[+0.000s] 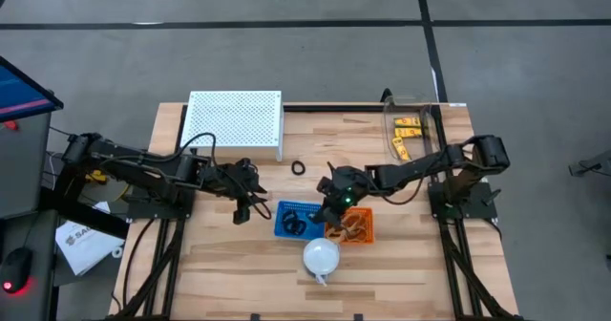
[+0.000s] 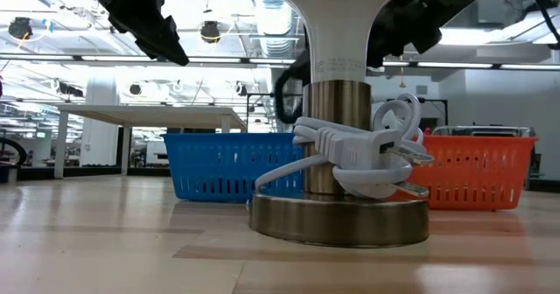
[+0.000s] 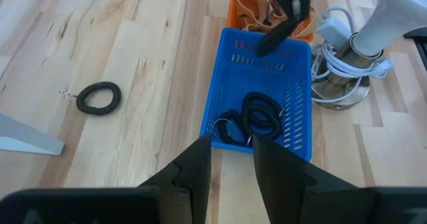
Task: Pick & Place Office Desk Supplies
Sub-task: Put the black spring keychain into the blue basket
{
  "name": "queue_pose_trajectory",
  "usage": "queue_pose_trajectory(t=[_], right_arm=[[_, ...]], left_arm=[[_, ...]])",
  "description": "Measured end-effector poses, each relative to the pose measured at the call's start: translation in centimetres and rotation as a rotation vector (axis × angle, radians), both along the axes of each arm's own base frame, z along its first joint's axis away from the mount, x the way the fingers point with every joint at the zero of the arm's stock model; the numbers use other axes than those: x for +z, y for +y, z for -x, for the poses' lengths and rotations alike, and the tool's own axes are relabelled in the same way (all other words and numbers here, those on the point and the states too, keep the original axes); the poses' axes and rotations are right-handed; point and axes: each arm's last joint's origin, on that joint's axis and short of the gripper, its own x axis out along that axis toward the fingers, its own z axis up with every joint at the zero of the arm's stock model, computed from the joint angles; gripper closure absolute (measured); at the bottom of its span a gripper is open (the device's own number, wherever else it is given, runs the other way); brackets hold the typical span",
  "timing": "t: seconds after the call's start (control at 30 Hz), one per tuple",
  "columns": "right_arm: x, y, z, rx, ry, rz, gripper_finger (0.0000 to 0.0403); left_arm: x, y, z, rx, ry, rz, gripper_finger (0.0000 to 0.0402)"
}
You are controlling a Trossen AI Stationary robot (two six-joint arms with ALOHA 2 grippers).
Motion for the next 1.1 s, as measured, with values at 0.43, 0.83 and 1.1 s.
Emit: queue_pose_trajectory(t=[0.43, 0.83, 1.1], right_arm=[[-0.1, -1.5, -0.1, -0.028, 0.008, -0.014, 0.0269], [-0.4, -1.1, 0.3, 0.039, 0.058, -0.047, 0.0268], [0.6, -2.5, -0.4, 0.012, -0.051, -0.068, 0.0248]], left_arm=[[0.0, 0.0, 0.0, 0.0, 0.0, 0.0, 0.0298], [0.0, 0.0, 0.0, 0.0, -0.001, 0.0, 0.0298], [0.1, 0.0, -0.1, 0.0, -0.013, 0.002, 0.0298]])
